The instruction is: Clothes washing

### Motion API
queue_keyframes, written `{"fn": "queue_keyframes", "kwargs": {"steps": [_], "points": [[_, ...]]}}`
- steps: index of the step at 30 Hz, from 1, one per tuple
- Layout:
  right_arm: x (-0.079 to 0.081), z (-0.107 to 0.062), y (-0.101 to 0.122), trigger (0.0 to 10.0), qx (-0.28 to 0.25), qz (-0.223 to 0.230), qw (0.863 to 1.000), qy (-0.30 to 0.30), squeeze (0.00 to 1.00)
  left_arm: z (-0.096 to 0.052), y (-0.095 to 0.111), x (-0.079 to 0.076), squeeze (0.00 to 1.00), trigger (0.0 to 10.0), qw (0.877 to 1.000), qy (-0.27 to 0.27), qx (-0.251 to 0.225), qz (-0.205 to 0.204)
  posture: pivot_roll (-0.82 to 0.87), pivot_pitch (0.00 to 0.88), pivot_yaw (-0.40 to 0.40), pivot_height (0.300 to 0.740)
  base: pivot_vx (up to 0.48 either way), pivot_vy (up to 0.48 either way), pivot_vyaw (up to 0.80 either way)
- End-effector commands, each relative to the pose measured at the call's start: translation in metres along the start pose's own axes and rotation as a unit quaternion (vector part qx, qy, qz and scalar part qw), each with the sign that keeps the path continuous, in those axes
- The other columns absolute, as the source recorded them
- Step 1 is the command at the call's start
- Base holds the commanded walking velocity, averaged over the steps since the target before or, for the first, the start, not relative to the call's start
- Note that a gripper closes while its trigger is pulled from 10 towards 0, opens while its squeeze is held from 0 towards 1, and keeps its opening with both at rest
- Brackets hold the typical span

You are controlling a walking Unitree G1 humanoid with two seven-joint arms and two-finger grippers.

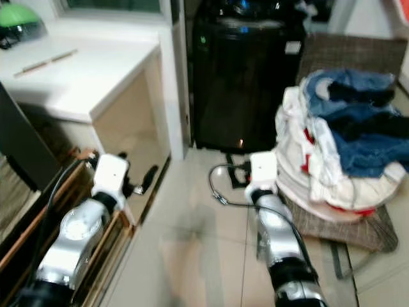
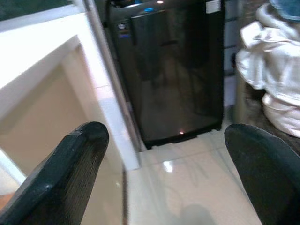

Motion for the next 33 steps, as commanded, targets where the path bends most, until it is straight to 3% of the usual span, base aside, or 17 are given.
{"fn": "queue_keyframes", "kwargs": {"steps": [1,6,14,19,27,31,32,33], "points": [[0.012,0.003,0.004,10.0,-0.009,-0.001,1.000,0.019,0.00,-0.001,-0.001,0.011,0.00,10.0,1.000,0.019,0.008,0.024,-0.10,0.000,0.031,0.740,0.000,0.000,-0.62],[0.012,0.000,0.001,10.0,-0.010,0.002,1.000,0.021,0.00,-0.006,-0.005,0.011,0.00,10.0,1.000,0.028,0.007,-0.001,-0.11,0.000,0.029,0.740,0.000,0.000,-0.63],[0.016,-0.005,-0.001,10.0,-0.013,0.008,1.000,0.025,0.00,-0.011,-0.010,0.010,0.00,10.0,0.999,0.043,0.011,-0.003,-0.11,0.000,0.021,0.740,0.000,0.000,-0.67],[0.021,-0.003,-0.003,10.0,-0.009,0.008,0.999,0.032,0.00,-0.016,-0.013,0.024,0.00,10.0,0.997,0.081,0.019,-0.001,-0.09,0.000,0.012,0.740,0.000,0.000,-0.68],[0.008,0.006,0.013,10.0,-0.040,0.011,0.999,-0.012,0.00,-0.015,-0.006,0.034,0.00,10.0,0.995,0.099,0.004,0.001,-0.07,0.000,0.006,0.740,0.000,0.000,-0.71],[0.004,0.004,0.014,10.0,-0.047,-0.007,0.999,-0.020,0.00,-0.022,-0.006,0.039,0.00,10.0,0.993,0.117,-0.007,-0.026,-0.06,0.000,0.000,0.740,0.000,0.000,-0.36],[-0.003,-0.005,0.023,10.0,-0.081,-0.002,0.996,-0.024,0.00,-0.031,0.001,0.046,0.00,10.0,0.989,0.137,-0.033,-0.045,-0.06,0.000,-0.001,0.740,0.000,0.000,0.00],[-0.003,-0.005,0.023,10.0,-0.081,-0.002,0.996,-0.024,0.00,-0.031,0.001,0.046,0.00,10.0,0.989,0.137,-0.033,-0.045,-0.06,0.000,-0.001,0.740,0.000,0.000,0.00]]}}
Point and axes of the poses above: a point about 5 cm out from each wrist's last joint towards the gripper, its own z axis pointing out of the wrist towards the gripper, its own y axis along the axis of the wrist's last joint, x = y × z, the point moved 4 cm from there along z, pointing out of the wrist towards the gripper
